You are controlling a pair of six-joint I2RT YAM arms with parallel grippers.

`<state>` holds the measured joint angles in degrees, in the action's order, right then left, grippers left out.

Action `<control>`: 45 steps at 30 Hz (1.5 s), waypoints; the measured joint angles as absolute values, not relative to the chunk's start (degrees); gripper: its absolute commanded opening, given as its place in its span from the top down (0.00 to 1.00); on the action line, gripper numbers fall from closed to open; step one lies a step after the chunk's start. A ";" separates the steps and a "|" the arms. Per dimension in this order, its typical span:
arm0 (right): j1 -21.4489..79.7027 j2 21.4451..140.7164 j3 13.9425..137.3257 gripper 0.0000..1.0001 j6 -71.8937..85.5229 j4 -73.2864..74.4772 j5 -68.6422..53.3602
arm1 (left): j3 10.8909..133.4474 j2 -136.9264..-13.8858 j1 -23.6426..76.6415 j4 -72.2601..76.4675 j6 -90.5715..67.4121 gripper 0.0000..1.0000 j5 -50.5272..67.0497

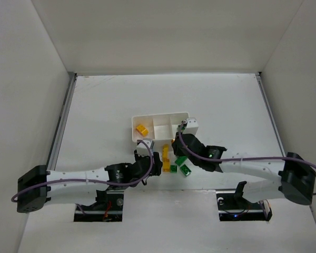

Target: Sort the legos into containers by color

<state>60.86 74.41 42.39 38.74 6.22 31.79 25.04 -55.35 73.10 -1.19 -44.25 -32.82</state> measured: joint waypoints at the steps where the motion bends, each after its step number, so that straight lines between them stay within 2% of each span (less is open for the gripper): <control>1: 60.97 72.38 42.61 0.78 38.85 6.83 31.88 | 24.97 -56.82 73.91 -0.21 -44.73 0.46 -32.77; 7: 60.45 65.12 43.40 0.78 39.03 10.00 33.39 | 25.21 -63.57 76.12 2.94 -45.54 0.52 -32.69; 16: 54.04 58.87 39.31 0.77 38.96 12.32 33.93 | 33.34 -75.11 81.87 6.83 -43.88 0.51 -33.17; 25: 45.84 54.59 36.75 0.77 38.17 12.97 32.62 | 45.69 -90.83 84.84 9.17 -38.09 0.39 -33.47; 28: 43.46 53.74 36.47 0.77 37.93 12.97 31.46 | 49.32 -94.94 86.06 9.30 -36.69 0.33 -33.91; 31: 42.41 52.51 35.90 0.77 37.36 12.80 30.30 | 50.68 -97.10 86.72 9.15 -35.48 0.21 -34.83; 34: 42.13 52.01 35.64 0.77 36.88 12.82 29.50 | 51.09 -98.30 87.05 8.91 -34.13 0.18 -36.75; 40: 41.95 52.05 35.42 0.77 36.82 12.75 28.60 | 51.13 -98.59 87.05 8.10 -32.34 0.18 -40.88; 45: 41.95 52.14 34.87 0.77 36.82 12.43 28.18 | 51.13 -100.18 86.56 8.05 -31.81 0.27 -40.71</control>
<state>41.95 52.14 34.87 36.82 12.43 28.18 51.13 -100.18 86.56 8.05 -31.81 -40.71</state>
